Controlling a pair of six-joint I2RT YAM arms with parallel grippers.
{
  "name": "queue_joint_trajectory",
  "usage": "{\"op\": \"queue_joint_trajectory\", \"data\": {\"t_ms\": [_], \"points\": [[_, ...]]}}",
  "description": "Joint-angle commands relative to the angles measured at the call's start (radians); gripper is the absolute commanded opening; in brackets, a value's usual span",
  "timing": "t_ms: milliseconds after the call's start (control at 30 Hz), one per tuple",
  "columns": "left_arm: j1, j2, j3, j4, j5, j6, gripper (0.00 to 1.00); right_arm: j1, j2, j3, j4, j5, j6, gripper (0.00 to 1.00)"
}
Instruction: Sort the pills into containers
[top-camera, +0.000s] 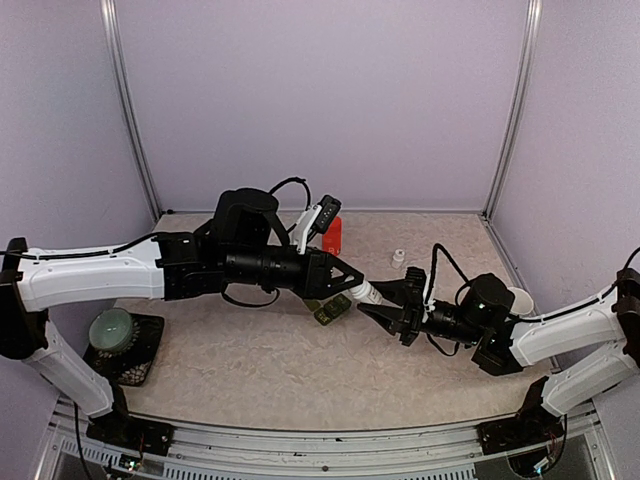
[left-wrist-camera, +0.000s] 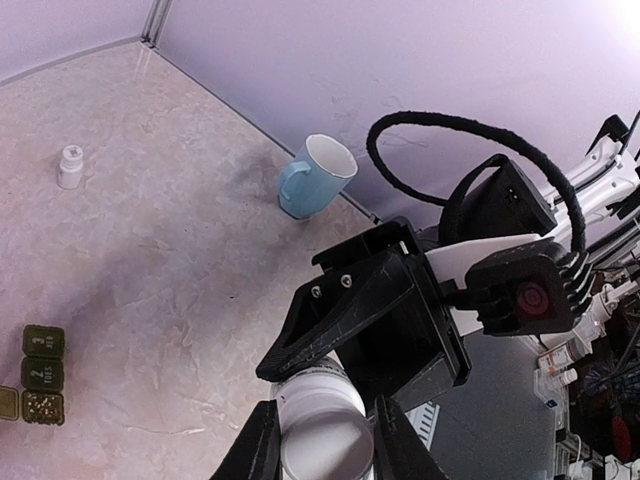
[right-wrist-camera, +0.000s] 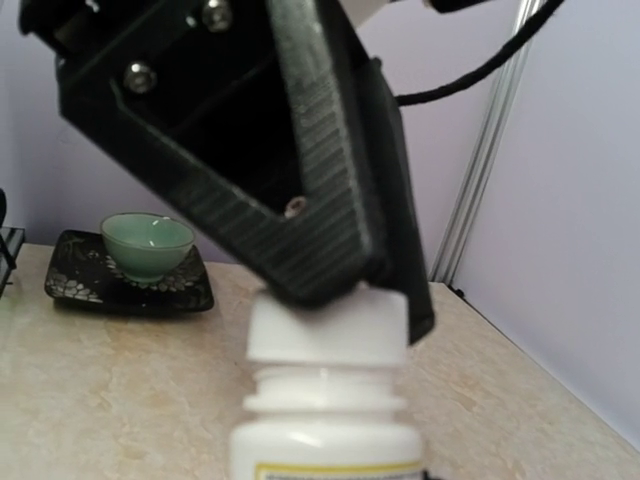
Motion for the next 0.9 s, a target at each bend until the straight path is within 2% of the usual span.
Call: {"op": "queue_joint_trajectory", "data": {"t_ms": [0,167,300,500,600,733,867], "points": [[-0.002,0.036,-0.002,-0.005,0.028,-0.001,0.27,0.016,-0.014,0.024,0.09,-0.102,0.015,0.06],[0.0,0.042,-0.008,0.005,0.049,-0.002,0.34,0.016,-0.022,0.014,0.115,-0.112,0.024,0.06],[0.005,0.031,-0.021,0.014,0.045,-0.008,0.46,0.016,-0.037,0.009,0.121,-0.106,0.033,0.06],[0.012,0.01,-0.025,0.019,0.024,-0.011,0.49,0.016,-0.058,0.003,0.111,-0.084,0.042,0.06],[0.013,-0.007,-0.028,0.03,0.021,-0.006,0.56,0.016,-0.056,0.002,0.096,-0.058,0.041,0.06],[0.013,-0.022,-0.013,0.041,0.034,0.003,0.6,0.016,-0.04,0.001,0.087,-0.013,0.058,0.06],[0.014,-0.019,0.04,-0.024,0.022,0.033,0.65,0.015,-0.039,0.011,0.039,0.019,0.071,0.06]]}}
